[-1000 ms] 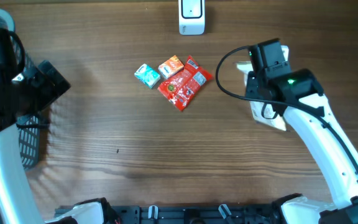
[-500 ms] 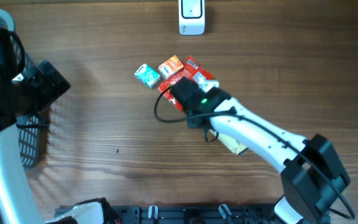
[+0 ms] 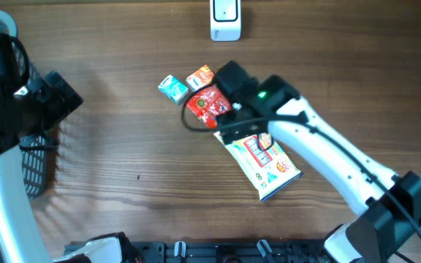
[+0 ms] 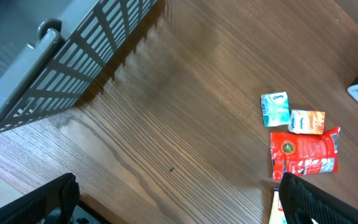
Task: Scan the item barcode
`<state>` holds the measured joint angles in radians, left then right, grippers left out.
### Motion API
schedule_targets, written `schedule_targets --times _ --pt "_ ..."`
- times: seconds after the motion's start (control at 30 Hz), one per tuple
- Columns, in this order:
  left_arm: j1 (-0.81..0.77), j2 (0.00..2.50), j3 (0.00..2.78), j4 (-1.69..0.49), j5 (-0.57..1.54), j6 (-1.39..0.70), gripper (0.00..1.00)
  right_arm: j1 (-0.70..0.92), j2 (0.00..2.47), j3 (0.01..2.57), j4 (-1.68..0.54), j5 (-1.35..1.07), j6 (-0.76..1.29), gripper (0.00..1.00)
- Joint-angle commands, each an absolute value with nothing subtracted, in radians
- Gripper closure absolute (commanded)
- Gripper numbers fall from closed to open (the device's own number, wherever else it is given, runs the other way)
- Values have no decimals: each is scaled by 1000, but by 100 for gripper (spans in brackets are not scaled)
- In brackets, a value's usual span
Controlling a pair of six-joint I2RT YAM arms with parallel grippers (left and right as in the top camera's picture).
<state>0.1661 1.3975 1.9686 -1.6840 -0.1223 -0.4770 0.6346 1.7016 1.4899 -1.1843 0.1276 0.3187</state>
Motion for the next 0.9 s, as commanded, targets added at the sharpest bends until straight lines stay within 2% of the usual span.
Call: schedule_targets --times 0.0,0.1,0.23,0.33,0.5,0.67,0.87 --pt "174 1397 1974 -1684 -121 -480 0 433 1702 1433 -1150 -136 102 0" --pt "174 1397 1974 -1684 -121 -480 0 269 1703 1361 -1093 -380 -50 0" --pt "174 1397 1974 -1684 -121 -479 0 120 1703 1216 -980 -496 -58 0" --pt "174 1397 1974 -1684 -121 -480 0 97 1703 1090 -875 -665 -108 0" --pt "174 1397 1974 -1684 -121 -480 0 121 1706 931 -694 -681 9 0" --pt "174 1397 1974 -1684 -121 -480 0 141 1715 849 -629 -566 107 0" --pt "174 1397 1974 -1684 -121 -480 0 144 1726 788 -611 -575 135 0"
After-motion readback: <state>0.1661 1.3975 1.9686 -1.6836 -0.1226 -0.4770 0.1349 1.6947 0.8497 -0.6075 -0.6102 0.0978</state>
